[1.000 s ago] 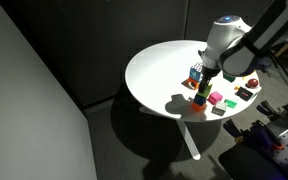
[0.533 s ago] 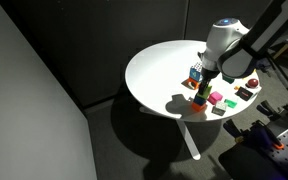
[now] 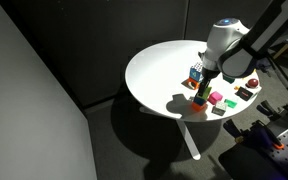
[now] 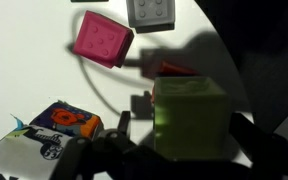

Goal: Put the light green block on the blue block

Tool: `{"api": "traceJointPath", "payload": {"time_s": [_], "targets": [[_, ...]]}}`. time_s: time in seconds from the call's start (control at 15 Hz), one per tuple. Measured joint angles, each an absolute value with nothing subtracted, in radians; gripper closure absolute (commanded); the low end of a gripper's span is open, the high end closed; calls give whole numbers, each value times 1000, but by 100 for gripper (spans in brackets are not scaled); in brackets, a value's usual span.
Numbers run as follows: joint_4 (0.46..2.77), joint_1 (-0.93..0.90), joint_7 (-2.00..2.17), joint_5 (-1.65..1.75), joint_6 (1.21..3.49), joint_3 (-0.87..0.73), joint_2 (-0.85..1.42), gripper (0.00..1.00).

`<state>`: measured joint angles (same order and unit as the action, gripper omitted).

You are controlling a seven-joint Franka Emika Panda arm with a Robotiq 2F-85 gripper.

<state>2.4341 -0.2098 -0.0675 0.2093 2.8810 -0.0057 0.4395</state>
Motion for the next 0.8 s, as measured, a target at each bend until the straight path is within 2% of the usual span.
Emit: {"api": "traceJointPath", "payload": {"time_s": [0.4,0.8], "targets": [[2436,-168,-68,197,2881,16,428,0],[2439,-85,-89,119,2881,109,407,0]]}}
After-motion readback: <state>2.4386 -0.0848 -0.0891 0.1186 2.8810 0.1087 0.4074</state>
